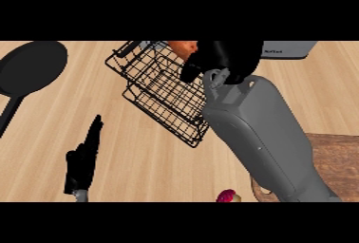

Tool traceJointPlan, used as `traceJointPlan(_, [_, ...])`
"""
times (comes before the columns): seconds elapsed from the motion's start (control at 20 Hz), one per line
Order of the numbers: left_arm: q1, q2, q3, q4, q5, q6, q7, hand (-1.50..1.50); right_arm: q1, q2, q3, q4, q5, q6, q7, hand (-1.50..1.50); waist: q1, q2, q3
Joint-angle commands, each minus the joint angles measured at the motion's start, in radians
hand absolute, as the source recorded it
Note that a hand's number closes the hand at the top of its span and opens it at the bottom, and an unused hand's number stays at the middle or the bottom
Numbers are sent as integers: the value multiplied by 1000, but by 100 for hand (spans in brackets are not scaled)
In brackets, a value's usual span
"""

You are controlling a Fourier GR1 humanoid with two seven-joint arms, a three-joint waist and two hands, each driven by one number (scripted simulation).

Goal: Pick the sweet potato from the cutting board and place it in the tiered basket

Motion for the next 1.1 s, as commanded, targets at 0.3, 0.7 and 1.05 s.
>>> traceJointPlan(0.3, [24,-28,-31,16,-6,-7,36,0,68,8,-84,116,-177,-413,82,-150,17,10,-3])
traceJointPlan(0.7, [0,-20,-2,73,-9,-7,16,0,53,8,-64,116,-300,-728,-29,-150,4,8,-5])
traceJointPlan(1.05, [45,-8,20,34,7,-11,5,0,55,9,-116,63,-49,-883,19,-150,-43,-8,-6])
